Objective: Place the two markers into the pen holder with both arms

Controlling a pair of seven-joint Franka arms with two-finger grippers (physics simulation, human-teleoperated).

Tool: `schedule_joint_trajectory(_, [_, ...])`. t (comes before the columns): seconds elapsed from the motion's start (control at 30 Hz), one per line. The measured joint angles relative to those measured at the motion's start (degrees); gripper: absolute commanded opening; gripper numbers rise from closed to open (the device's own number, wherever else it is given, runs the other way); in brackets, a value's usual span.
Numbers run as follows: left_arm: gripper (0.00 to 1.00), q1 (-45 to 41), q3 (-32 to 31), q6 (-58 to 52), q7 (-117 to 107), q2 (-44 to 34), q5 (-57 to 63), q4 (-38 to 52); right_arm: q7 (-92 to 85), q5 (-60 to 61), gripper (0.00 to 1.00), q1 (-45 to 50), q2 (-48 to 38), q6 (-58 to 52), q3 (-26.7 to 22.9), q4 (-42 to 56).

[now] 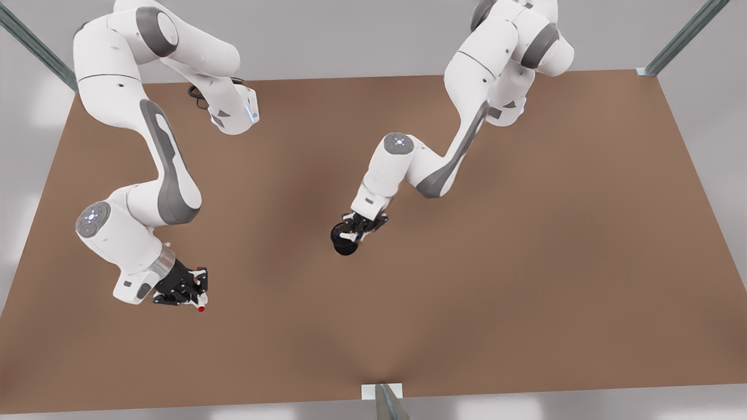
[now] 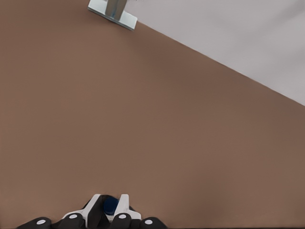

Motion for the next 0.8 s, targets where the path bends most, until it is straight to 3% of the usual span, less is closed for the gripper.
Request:
schedule_joint_trajectory(0.13, [1.0,0.6,-0.2,0.3,-1.6,-0.3,5.4,-0.1,-0.1,0.1,0.24,-0.1,0.6,2.7,1.3,-0.2])
schedule_joint_trajectory(0.27, [1.0,15.4,-4.1,-5.8,1.4,-4.7,-2.1,0.3,-0.2,0.2,0.24,-0.1,1.5,7.8,6.6,-1.3])
schedule_joint_trajectory(0.43, [1.0,30.2,-1.1,-26.0,10.5,-11.4,-7.2,5.3,1.4,0.0,0.24,7.8,2.2,18.9,11.2,-2.5])
schedule_joint_trajectory(0.53, [1.0,38.4,0.2,-39.0,17.6,-18.8,-7.8,7.8,3.5,-0.1,0.24,9.8,-1.9,29.1,13.9,-13.9])
schedule_joint_trajectory(0.63, [1.0,40.5,0.4,-48.8,24.1,-23.9,-7.2,7.6,5.5,-0.1,0.24,12.3,-3.0,41.2,16.0,-21.9])
schedule_joint_trajectory(0.8, [1.0,38.9,0.4,-57.7,32.9,-23.8,-5.3,7.6,8.5,2.0,0.25,20.7,-0.7,55.6,12.9,-21.1])
